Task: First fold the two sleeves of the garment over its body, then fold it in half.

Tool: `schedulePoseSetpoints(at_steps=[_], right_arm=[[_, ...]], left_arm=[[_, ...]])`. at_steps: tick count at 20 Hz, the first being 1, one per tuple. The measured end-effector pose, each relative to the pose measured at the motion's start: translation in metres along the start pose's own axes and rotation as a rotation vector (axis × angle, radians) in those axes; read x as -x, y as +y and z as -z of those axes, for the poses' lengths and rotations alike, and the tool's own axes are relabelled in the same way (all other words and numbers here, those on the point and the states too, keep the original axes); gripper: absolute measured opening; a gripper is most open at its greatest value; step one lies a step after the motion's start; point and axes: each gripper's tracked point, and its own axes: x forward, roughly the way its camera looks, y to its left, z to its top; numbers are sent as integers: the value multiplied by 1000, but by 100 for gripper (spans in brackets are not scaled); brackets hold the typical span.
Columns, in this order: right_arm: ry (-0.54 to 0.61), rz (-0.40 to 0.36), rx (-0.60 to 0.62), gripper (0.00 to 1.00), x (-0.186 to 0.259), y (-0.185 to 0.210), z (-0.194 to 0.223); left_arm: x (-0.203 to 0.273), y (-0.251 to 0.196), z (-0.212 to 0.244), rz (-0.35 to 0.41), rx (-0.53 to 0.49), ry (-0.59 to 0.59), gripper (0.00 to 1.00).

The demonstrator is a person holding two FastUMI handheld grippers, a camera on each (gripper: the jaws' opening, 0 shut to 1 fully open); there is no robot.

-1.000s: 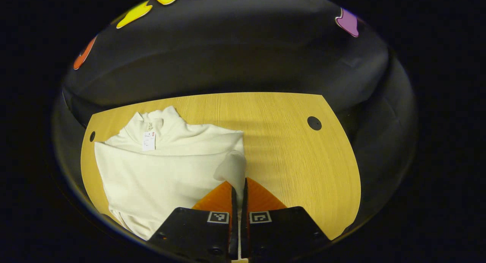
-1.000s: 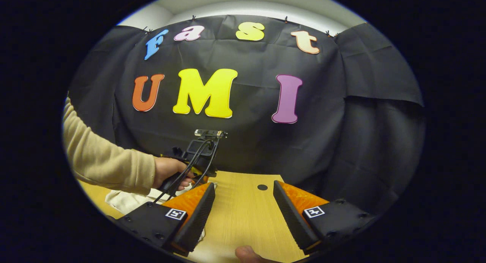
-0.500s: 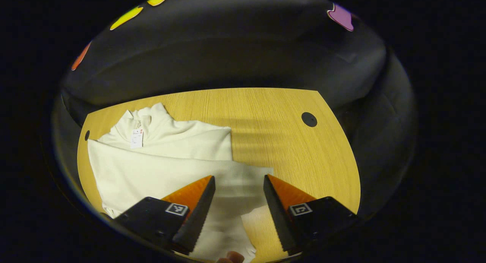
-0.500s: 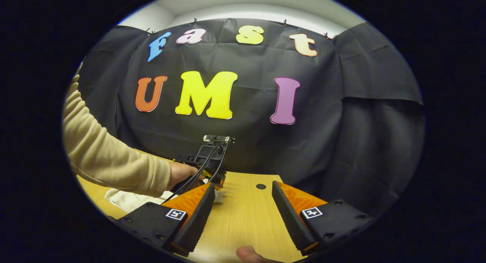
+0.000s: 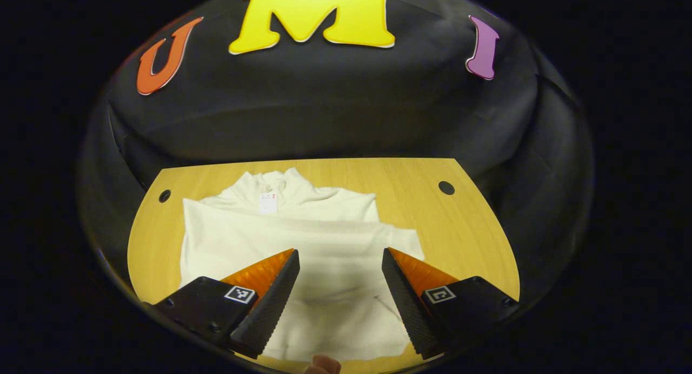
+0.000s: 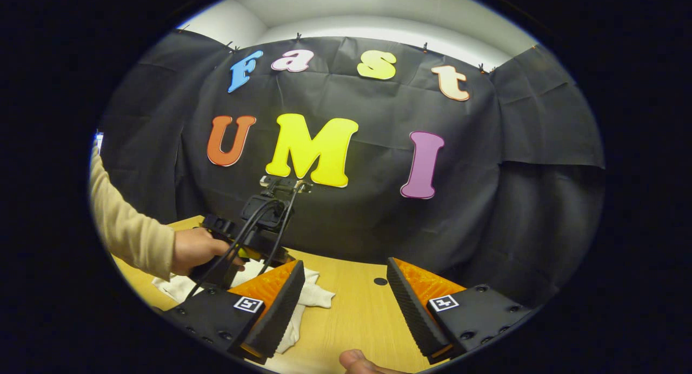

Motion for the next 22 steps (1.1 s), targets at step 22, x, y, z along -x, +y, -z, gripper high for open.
schedulePoseSetpoints(at_steps=[22], right_arm=[[494,-91,-22,95,-52,154,166]], left_arm=[[122,226,192,-172,158,174,97]])
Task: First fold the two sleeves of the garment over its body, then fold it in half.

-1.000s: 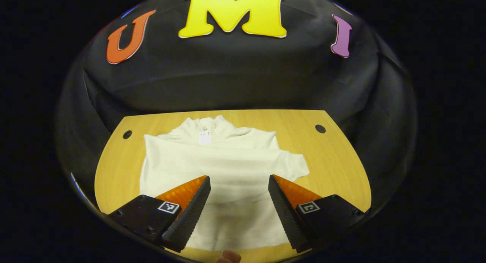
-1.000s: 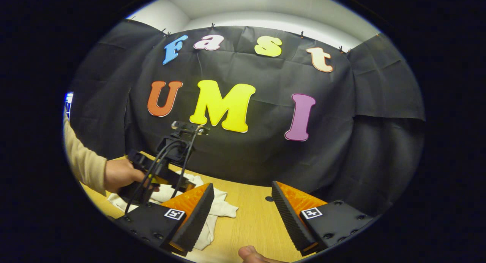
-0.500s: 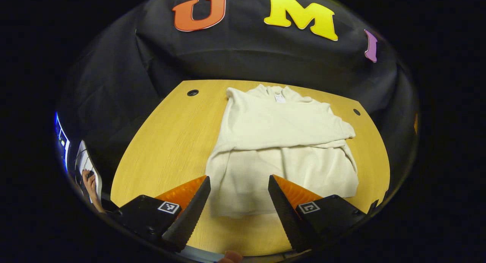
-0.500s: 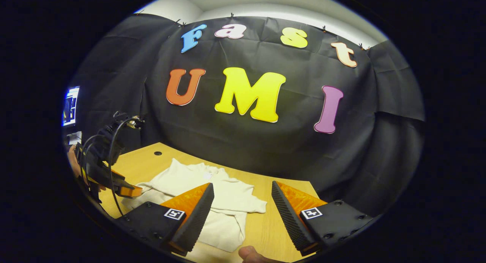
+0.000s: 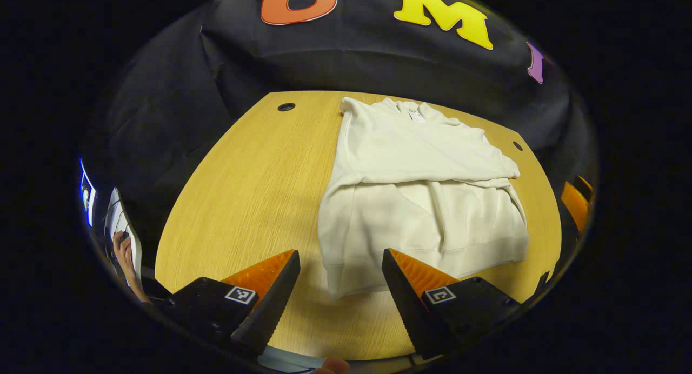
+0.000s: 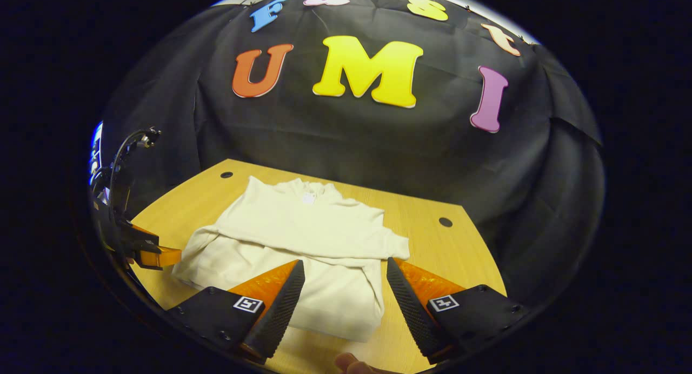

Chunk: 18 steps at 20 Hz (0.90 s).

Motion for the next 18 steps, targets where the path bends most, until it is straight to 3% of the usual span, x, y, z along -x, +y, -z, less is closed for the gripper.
schedulePoseSetpoints(at_steps=[6,10,13,18], right_arm=[[256,57,-64,95,-37,-16,69],[426,76,-107,95,-49,-24,117],[519,54,-184,95,-55,-23,138],[623,70,-146,95,-56,-23,155]], left_arm=[[-22,0,17,33,5,102,98],[-29,12,30,4,20,182,98],[-34,13,40,5,30,245,98],[-37,6,42,6,18,321,97]])
